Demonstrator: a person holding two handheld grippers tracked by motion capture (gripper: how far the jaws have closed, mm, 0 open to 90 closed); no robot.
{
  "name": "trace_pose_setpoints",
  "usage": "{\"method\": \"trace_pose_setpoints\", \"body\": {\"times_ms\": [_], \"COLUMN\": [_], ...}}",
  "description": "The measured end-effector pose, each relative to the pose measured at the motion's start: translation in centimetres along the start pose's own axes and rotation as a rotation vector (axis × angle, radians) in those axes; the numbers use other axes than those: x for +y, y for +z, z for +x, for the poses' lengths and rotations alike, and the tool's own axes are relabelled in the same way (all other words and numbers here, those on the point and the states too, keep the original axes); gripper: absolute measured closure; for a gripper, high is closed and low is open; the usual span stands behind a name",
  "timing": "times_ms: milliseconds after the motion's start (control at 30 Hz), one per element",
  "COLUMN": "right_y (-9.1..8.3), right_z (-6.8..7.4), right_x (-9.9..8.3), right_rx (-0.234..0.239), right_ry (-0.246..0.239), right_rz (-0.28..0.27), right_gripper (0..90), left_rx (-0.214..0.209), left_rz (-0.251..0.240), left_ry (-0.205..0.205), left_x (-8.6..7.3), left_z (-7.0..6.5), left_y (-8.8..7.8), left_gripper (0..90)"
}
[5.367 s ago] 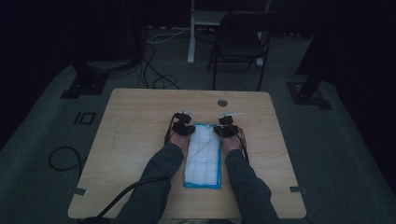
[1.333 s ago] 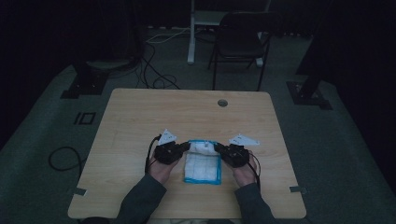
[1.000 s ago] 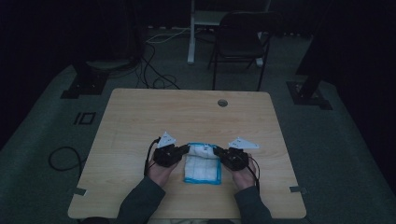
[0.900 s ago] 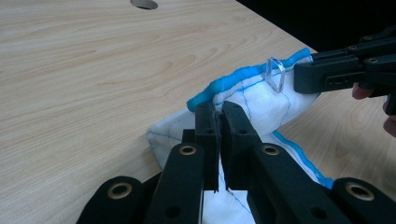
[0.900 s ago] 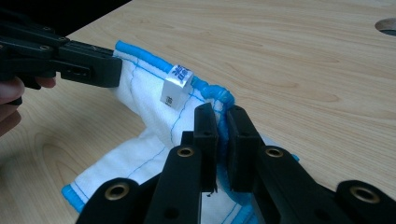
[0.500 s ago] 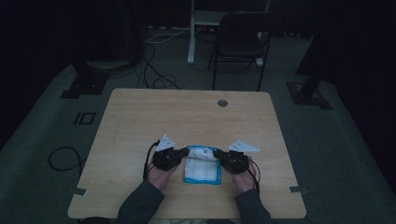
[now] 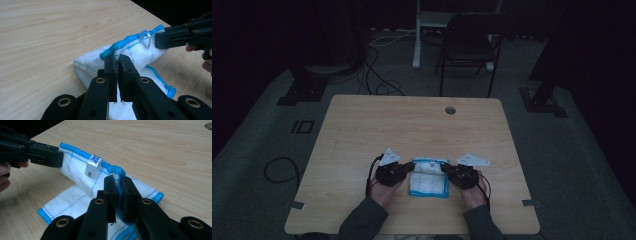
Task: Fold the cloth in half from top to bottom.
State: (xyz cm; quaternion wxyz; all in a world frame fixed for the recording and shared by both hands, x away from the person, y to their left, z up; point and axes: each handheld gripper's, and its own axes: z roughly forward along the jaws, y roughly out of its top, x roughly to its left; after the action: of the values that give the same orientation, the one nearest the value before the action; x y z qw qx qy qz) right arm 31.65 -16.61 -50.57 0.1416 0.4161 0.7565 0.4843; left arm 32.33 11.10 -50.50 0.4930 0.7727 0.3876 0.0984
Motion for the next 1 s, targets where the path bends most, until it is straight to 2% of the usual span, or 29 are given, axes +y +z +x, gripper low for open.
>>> {"method": "trace_pose_setpoints", "body": {"times_ms": [300, 800, 1000], "right_y": [0.1, 0.1, 0.2], "right_z": [0.2, 0.3, 0.5], "right_x": [-0.9, -1.9, -2.3], "right_rx": [-0.001, -0.001, 0.0], "right_ry": [0.007, 0.021, 0.02], "right_rz": [0.01, 0.018, 0.028], "right_gripper": [84.9, 84.7, 84.5], "left_rx": [-0.004, -0.007, -0.015], "left_rz": [0.013, 0.026, 0.033], "left_ry": [-0.024, -0.038, -0.059], "left_x": [-1.2, -2.4, -2.9], "left_z": [-0.1, -0.4, -0.4], "left_y": [0.3, 0.4, 0.3], "left_gripper": [86.7, 86.3, 84.1]}}
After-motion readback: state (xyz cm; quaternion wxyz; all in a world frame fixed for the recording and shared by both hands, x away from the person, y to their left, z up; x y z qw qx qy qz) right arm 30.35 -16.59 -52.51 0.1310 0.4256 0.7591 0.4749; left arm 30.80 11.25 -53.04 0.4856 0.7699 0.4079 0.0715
